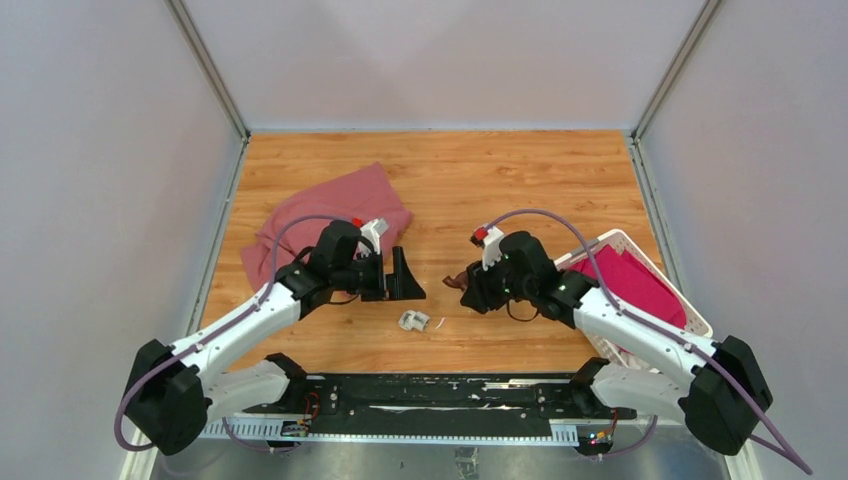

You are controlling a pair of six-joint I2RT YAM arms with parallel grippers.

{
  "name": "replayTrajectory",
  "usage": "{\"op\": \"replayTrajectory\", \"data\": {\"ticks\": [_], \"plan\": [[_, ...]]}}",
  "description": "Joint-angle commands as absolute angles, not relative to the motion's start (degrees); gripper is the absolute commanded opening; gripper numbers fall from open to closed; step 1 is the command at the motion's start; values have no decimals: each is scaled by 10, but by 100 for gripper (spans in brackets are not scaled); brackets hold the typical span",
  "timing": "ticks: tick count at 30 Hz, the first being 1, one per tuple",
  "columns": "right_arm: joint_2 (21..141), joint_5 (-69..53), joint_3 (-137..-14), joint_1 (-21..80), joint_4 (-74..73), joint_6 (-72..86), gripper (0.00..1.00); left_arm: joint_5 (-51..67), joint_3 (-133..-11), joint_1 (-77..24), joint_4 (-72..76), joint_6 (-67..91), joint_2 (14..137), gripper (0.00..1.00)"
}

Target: Install the water faucets

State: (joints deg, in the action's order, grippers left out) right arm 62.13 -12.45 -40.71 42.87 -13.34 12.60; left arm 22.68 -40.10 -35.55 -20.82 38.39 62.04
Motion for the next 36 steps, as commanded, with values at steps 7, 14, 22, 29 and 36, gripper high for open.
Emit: {"op": "replayTrajectory", "data": {"ticks": [7, 14, 22, 29, 36], "plan": [[500, -132, -301, 483, 27, 87, 0, 415, -291, -317, 165, 623, 627, 93], [505, -103, -312, 495, 12, 82, 0, 375, -296, -341, 202, 657, 635, 86], [521, -96, -324, 498, 8, 89, 0, 356, -310, -373, 202, 653, 671, 72], [535, -102, -337, 500, -26, 90, 0, 345, -318, -374, 202, 645, 692, 60], [536, -103, -342, 500, -34, 89, 0, 352, -337, -379, 202, 637, 722, 45]]}}
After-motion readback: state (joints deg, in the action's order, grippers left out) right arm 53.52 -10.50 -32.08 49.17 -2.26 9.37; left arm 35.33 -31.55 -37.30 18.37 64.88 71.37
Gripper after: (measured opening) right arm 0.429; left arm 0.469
